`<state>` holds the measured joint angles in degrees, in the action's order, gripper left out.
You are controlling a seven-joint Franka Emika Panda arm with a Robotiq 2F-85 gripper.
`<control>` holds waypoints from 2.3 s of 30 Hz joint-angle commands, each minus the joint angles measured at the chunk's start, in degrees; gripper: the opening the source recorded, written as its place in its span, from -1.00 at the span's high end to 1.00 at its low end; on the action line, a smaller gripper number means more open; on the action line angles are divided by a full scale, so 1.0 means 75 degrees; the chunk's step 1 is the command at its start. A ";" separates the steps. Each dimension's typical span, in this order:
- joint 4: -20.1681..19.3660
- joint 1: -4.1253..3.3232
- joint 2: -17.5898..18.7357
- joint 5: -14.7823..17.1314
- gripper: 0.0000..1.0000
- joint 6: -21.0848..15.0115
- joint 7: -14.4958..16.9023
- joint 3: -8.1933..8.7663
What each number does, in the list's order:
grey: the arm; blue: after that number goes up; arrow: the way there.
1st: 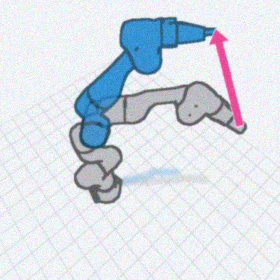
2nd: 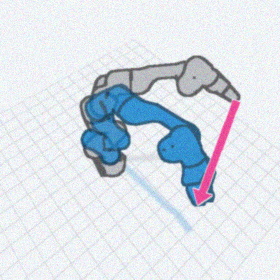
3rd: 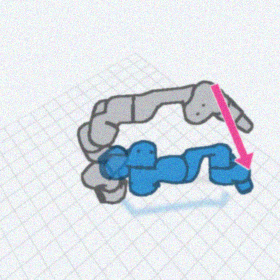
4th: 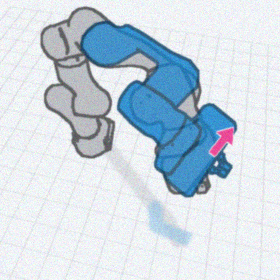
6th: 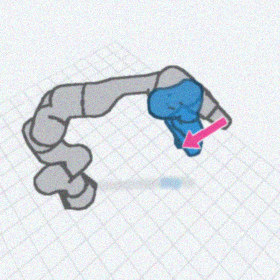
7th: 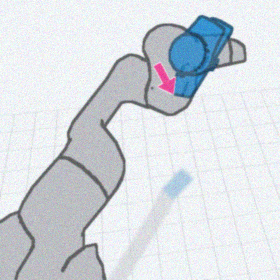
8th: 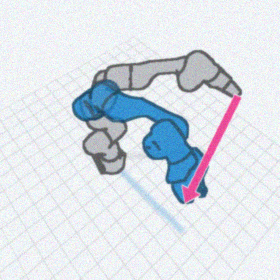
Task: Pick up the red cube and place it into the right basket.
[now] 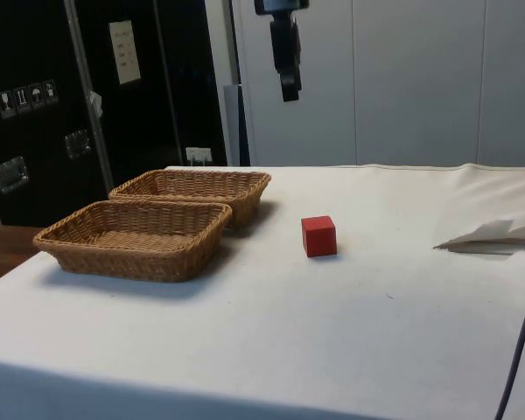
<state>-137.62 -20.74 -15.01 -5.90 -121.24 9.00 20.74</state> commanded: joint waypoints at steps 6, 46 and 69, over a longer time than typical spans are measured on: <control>-0.0252 0.0023 0.0000 -0.0145 -1.00 -0.0351 0.0145 -0.0008; -0.1872 0.0183 0.0924 0.0015 -1.00 -0.3354 0.1001 0.0306; -0.2116 0.0138 0.2422 0.0237 -1.00 -0.5202 0.0840 0.0023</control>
<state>-153.27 -19.54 2.81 -4.53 -159.17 15.47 21.14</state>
